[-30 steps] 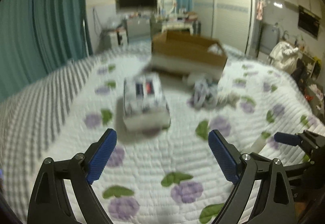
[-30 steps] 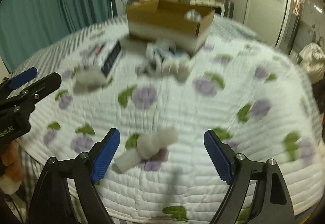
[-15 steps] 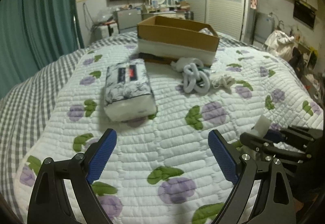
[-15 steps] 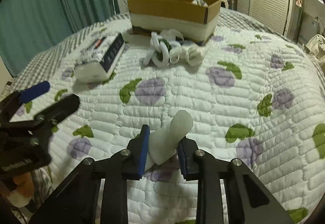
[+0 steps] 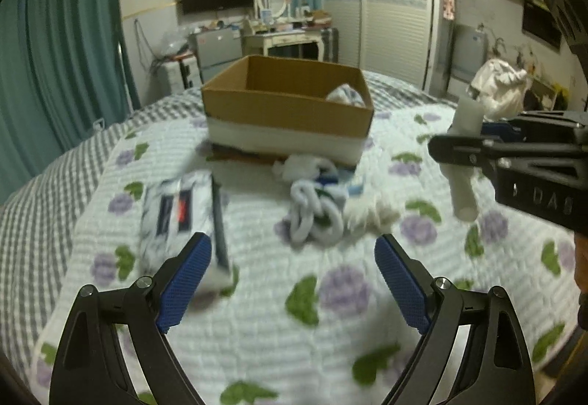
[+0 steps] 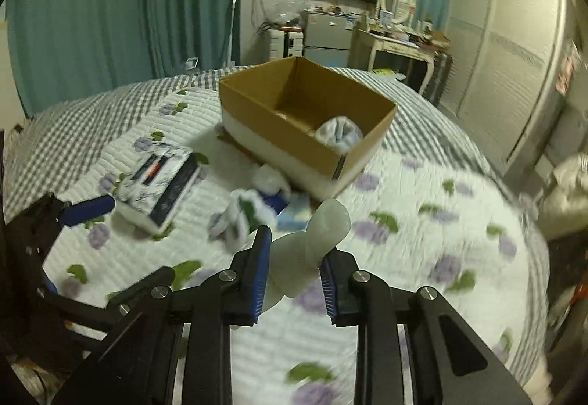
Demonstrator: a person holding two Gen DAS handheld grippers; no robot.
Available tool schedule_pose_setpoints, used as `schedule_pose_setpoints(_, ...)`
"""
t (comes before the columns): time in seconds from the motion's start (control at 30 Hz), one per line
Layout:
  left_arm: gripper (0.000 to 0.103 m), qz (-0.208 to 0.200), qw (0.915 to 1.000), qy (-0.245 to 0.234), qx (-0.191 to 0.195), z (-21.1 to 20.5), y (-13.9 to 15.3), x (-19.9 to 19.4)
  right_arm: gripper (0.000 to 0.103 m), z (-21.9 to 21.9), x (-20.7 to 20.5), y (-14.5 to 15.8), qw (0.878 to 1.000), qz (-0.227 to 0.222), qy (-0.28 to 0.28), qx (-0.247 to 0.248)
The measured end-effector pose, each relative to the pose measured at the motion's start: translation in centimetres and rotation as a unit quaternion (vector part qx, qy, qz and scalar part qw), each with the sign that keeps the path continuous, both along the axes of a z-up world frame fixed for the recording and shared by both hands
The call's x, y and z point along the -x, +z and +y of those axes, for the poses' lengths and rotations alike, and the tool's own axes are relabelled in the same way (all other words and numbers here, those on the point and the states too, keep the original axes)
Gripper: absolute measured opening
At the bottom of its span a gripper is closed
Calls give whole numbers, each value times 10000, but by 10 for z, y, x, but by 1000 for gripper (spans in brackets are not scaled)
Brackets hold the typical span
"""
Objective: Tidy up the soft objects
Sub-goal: 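Grasp the white coiled cord with the left gripper while the right gripper holds the bottle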
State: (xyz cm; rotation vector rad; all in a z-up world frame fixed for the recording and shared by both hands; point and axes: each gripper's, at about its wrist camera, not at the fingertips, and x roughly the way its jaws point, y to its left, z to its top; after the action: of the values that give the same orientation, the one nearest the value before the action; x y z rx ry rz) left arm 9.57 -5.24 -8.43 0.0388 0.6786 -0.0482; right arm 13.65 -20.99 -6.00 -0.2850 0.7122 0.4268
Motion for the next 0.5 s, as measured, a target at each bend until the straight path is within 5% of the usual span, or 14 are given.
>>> schedule_pose_setpoints(0.5, 49, 804, 9964, -144, 236, -10, -59, -97, 25, -25, -76, -63, 9973, 645, 311, 184)
